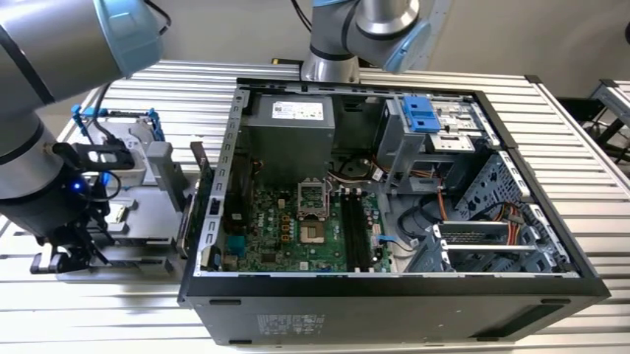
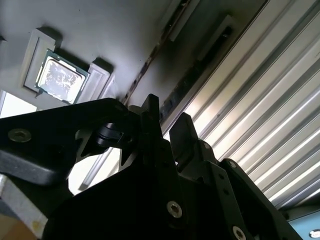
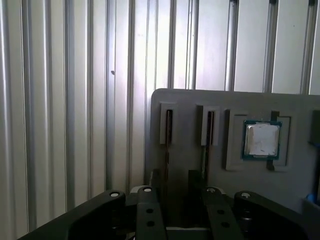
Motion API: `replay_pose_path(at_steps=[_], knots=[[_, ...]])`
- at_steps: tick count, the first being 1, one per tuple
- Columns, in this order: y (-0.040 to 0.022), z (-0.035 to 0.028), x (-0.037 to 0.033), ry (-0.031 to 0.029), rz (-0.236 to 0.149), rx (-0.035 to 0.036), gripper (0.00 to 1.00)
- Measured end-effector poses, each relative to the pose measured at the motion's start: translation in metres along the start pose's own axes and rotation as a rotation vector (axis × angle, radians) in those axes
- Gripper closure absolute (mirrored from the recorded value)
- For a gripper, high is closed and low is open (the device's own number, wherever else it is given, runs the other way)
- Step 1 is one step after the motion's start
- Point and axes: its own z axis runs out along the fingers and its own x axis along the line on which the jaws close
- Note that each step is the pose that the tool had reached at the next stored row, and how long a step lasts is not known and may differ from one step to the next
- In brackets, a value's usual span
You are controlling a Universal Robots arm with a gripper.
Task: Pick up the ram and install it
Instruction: 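Pick up the ram and move it above insertion slot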
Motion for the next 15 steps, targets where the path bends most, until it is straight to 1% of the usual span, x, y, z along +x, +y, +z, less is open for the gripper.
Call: replay_pose_path(at_steps=[9, 15], knots=[[0.0055, 0.0094, 0.0007, 0.0001, -0.017, -0.0005, 0.0], [0.0076, 0.0154, 0.0023, 0.0001, -0.027, -0.0006, 0.0]])
